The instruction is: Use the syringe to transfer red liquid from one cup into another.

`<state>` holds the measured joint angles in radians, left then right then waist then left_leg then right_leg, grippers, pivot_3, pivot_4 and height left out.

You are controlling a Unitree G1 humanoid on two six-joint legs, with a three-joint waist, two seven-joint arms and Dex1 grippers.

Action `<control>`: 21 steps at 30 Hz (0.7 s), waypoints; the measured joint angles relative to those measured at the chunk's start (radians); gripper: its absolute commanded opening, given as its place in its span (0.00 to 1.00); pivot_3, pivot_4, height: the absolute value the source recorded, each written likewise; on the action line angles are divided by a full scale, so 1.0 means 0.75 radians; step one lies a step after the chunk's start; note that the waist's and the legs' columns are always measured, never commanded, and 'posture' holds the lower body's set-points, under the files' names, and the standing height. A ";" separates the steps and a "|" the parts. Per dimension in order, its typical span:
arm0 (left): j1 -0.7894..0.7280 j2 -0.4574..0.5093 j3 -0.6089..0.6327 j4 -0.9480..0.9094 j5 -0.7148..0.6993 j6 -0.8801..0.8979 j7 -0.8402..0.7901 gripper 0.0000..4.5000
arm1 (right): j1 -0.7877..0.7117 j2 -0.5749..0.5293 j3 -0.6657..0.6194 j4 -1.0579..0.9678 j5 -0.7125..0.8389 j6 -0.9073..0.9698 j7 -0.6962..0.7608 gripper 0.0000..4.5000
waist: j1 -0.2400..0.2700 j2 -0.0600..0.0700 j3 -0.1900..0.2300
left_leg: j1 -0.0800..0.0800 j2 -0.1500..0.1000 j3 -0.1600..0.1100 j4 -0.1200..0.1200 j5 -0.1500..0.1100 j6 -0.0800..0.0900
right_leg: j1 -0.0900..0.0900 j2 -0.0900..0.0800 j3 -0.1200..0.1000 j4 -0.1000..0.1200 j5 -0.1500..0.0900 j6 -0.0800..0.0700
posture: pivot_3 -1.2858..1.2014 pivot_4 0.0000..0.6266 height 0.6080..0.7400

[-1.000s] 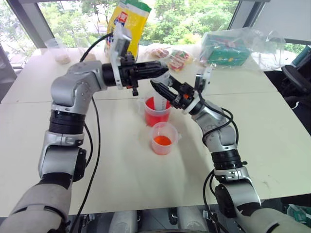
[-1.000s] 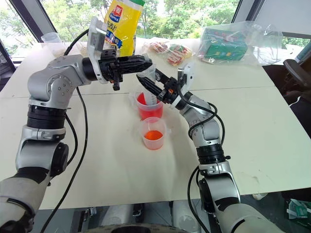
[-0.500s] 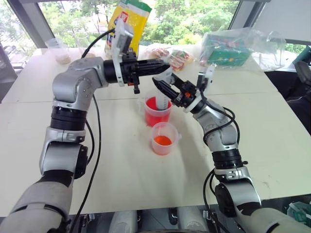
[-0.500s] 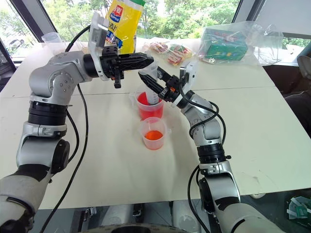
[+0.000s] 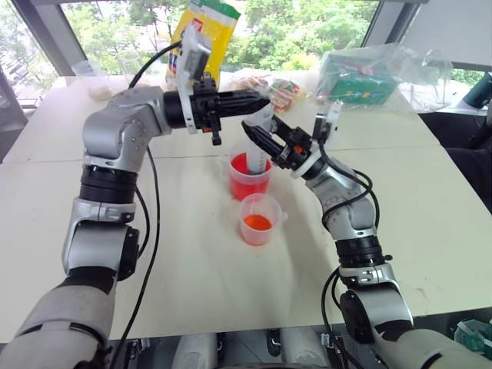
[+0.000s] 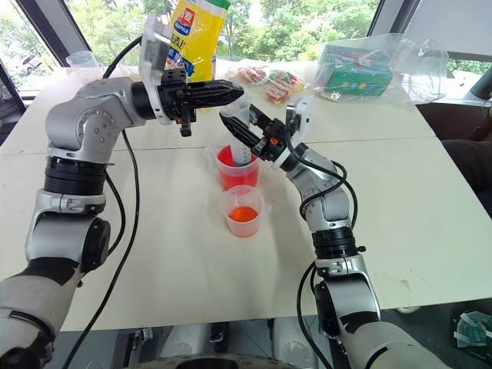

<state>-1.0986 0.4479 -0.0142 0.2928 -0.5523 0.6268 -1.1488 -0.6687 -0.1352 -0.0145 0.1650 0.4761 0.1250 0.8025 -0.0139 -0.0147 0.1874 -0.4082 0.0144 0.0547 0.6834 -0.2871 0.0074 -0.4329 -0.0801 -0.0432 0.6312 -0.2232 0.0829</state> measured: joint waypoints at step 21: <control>-0.019 0.000 0.001 0.026 0.005 -0.036 0.003 0.00 | 0.002 0.000 0.001 0.024 -0.001 0.000 0.003 0.36 | 0.000 0.000 0.000 | 0.000 0.000 0.000 0.000 0.000 0.000 | 0.000 0.000 0.000 0.000 0.000 0.000 | 0.52 0.24 1.00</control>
<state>-1.1132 0.4476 -0.0137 0.3123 -0.5482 0.6000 -1.1467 -0.6674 -0.1348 -0.0140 0.1828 0.4756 0.1250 0.8048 -0.0141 -0.0147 0.1874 -0.4082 0.0144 0.0546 0.6834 -0.2871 0.0073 -0.4329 -0.0801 -0.0432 0.6312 -0.2232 0.0829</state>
